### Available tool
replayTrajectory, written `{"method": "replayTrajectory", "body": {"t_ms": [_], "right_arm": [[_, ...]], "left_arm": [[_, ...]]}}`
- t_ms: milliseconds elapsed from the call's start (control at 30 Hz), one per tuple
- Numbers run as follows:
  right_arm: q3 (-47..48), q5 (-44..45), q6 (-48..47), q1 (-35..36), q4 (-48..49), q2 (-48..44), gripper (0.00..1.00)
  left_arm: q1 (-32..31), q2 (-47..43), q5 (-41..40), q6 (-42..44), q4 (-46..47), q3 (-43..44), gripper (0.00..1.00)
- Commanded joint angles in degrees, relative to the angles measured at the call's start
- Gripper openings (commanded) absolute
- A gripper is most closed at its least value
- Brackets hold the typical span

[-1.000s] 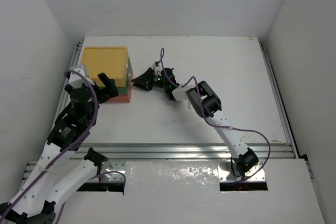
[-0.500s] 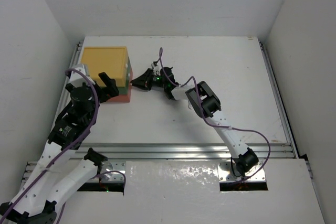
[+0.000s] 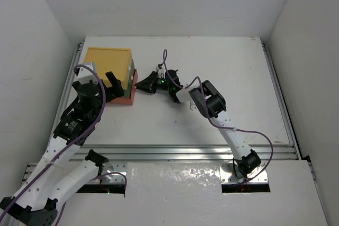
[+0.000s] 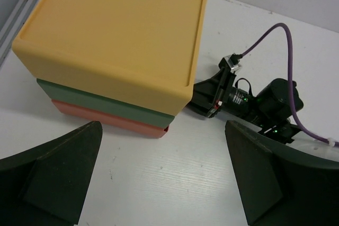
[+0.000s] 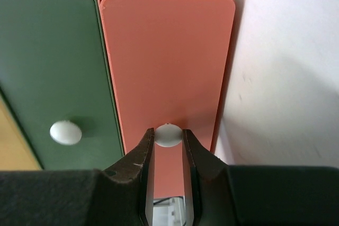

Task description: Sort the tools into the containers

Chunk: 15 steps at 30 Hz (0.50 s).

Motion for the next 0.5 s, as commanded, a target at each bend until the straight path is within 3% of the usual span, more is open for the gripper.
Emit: {"method": "replayTrajectory", "body": {"t_ms": [0,400,467], "right_arm": [[-5.61,-2.26,-3.13,-1.91,1.06,-5.18,0.13],[-20.12,-5.33,-4.10,-7.89,7.13,-12.66,0.13],[-20.48,-6.83,-5.85,-8.24,5.82,-14.07,0.20]], "left_arm": [[0.79,-0.09,0.96,0.94,2.47,-0.16,0.99],[1.14,0.53,1.75,1.03,2.56,-0.16,0.99],[1.32,0.88,2.01,1.12,2.56,-0.16,0.99]]}}
